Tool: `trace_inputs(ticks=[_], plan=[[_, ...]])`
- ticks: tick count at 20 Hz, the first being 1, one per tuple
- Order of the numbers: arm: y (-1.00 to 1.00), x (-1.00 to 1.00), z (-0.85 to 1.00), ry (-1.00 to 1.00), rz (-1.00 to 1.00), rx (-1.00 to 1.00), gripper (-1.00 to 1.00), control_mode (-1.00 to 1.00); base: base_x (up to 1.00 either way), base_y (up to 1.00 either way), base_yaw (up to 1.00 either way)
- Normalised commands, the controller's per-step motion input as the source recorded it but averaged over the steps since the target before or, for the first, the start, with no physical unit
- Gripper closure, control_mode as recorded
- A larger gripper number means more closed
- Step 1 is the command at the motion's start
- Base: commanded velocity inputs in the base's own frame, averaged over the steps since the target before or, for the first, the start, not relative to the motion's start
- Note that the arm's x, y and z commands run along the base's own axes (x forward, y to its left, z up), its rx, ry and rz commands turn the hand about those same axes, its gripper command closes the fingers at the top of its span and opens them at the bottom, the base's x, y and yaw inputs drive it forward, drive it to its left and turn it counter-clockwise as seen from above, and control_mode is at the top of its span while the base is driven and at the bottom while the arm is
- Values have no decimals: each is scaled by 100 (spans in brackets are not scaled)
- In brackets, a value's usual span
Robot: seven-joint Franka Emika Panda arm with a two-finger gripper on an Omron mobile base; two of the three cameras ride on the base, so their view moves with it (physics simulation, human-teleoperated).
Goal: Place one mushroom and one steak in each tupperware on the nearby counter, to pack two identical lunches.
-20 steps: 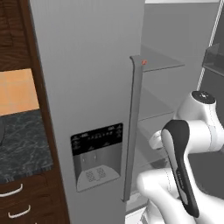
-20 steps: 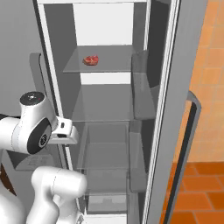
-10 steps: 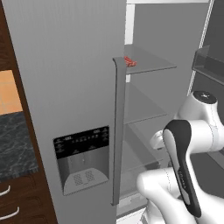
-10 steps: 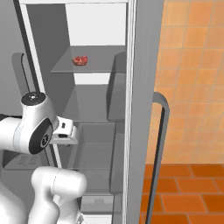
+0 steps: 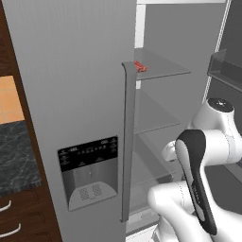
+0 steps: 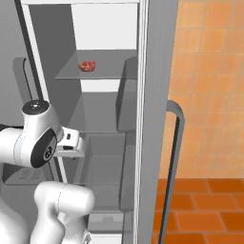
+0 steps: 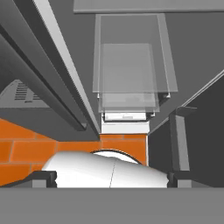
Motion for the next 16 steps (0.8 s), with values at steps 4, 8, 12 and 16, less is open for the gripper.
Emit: trace_inputs(ticks=[4, 8, 12, 16], plan=[[0, -14, 60, -44, 9, -1, -100, -100, 0, 0, 0], [4, 9, 89, -60, 11, -6, -100, -100, 0, 0, 0], [5, 67, 92, -43, 7, -4, -100, -100, 0, 0, 0], [-8, 100, 100, -8, 3, 0, -100, -100, 0, 0, 0]])
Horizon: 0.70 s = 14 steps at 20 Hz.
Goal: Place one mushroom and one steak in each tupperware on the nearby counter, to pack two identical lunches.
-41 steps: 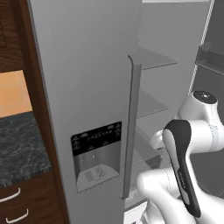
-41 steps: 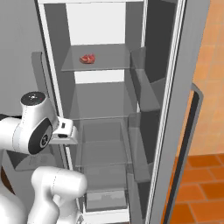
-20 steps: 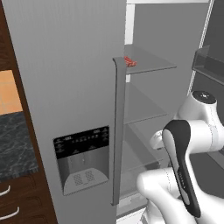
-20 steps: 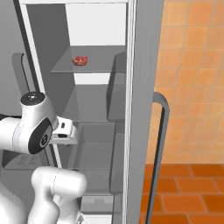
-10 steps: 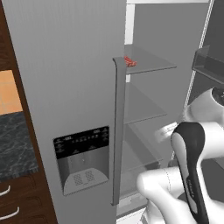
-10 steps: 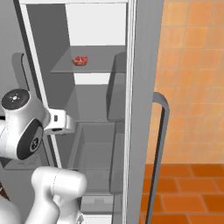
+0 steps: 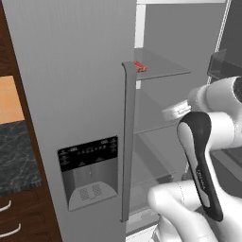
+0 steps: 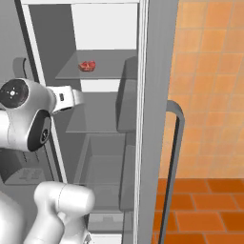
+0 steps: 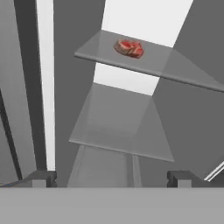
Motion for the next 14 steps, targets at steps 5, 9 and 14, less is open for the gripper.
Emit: trace_inputs(ticks=[5, 9, 14], plan=[[-23, 100, 88, 5, 0, 6, -100, -100, 0, 0, 0], [-24, 98, 37, 3, 0, 21, -100, -100, 0, 0, 0], [6, 60, -12, 3, -1, 24, -100, -100, 0, 0, 0]])
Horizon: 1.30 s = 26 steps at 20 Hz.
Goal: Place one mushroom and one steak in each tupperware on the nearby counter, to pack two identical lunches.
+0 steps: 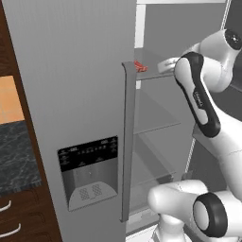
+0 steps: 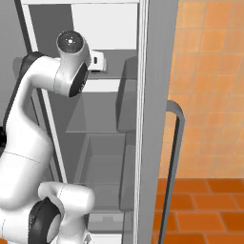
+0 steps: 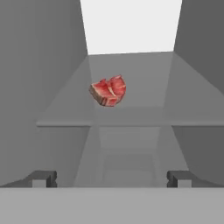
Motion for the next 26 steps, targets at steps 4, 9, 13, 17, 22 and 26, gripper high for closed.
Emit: trace_inputs(ticks=[4, 9, 13, 17, 22, 26], plan=[[44, 91, -33, 9, -11, 1, -100, -100, 0, 0, 0], [14, 33, 3, -5, -9, 2, -100, -100, 0, 0, 0], [4, 63, 1, -3, -8, 4, -100, -100, 0, 0, 0], [4, 58, 1, 0, -3, 20, -100, -100, 0, 0, 0], [1, 30, -1, 6, 0, 19, -100, -100, 0, 0, 0], [3, 10, -4, 9, -3, 1, -100, -100, 0, 0, 0]])
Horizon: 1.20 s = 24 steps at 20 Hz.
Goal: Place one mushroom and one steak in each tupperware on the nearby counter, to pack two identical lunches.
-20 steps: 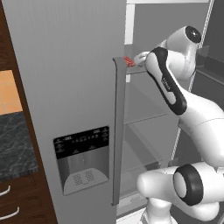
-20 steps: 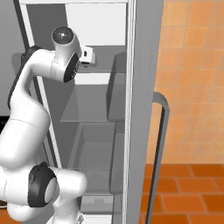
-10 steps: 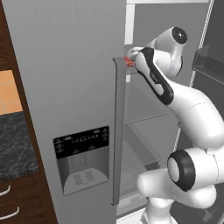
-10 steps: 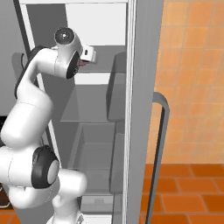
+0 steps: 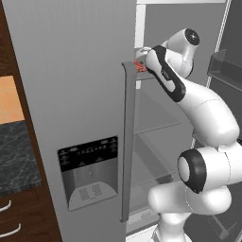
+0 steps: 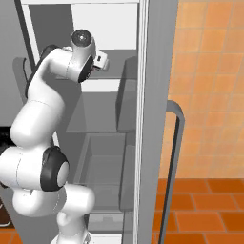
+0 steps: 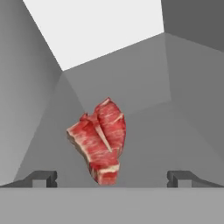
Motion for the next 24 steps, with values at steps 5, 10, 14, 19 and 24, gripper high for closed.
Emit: trace_inputs(ticks=[5, 10, 14, 19, 24], plan=[[11, -10, -3, 3, -4, 0, -100, -100, 0, 0, 0], [13, 13, -23, 14, -7, 0, -100, -100, 0, 0, 0], [8, 76, -26, 16, 0, 0, -100, -100, 0, 0, 0], [0, 74, 0, 5, 0, 0, -100, -100, 0, 0, 0], [0, -7, -5, 14, 0, 0, -100, -100, 0, 0, 0]])
